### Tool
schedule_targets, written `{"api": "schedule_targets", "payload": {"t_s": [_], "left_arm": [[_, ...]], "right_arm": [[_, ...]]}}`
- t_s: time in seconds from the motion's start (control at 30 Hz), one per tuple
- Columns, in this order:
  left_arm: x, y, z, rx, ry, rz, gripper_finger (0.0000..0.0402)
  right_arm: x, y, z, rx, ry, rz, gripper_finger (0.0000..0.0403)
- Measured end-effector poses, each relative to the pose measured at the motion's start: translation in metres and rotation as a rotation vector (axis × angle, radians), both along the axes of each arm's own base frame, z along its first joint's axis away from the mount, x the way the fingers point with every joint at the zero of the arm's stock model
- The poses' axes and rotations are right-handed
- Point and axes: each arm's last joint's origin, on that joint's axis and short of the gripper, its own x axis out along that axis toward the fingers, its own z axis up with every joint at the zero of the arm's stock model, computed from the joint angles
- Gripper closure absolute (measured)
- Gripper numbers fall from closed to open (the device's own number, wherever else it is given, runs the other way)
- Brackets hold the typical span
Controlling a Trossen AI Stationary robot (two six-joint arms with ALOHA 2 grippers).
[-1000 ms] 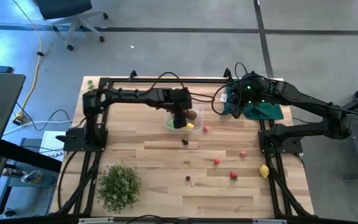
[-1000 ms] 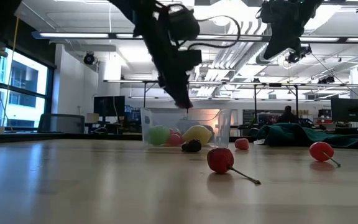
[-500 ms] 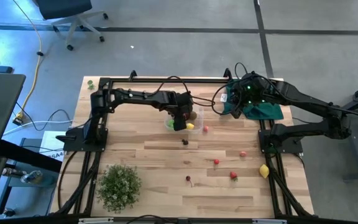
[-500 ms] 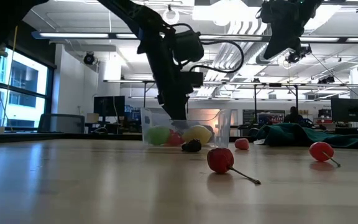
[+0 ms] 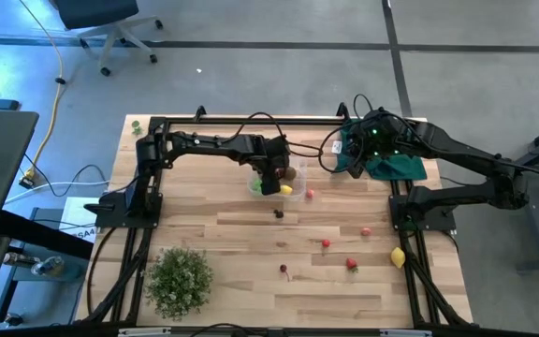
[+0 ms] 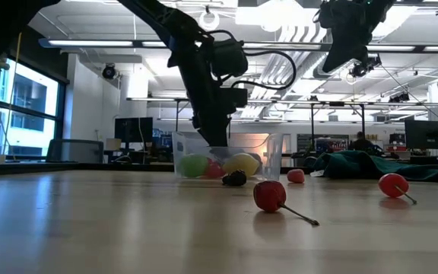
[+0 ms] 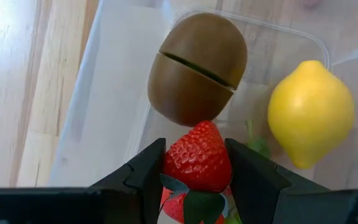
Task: Pick and placing Produce into tupperware
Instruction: Put the red strawberry into the transparent bin, then put the blackberry into the transparent bin
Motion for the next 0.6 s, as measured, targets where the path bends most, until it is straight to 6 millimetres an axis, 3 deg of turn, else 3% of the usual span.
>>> {"api": "schedule_targets", "payload": {"t_s": [0.37,0.6], "left_arm": [[0.0004,-0.0005,0.0001,-0.019,-0.010,-0.001,0.0252],[-0.0006,-0.0008,-0.0004,-0.015,0.004,-0.017,0.0187]], "right_arm": [[0.0001,0.0000,0.0000,0.000,0.000,0.000,0.0402],[0.0000,0.0000,0.0000,0.000,0.000,0.000,0.0402]]}}
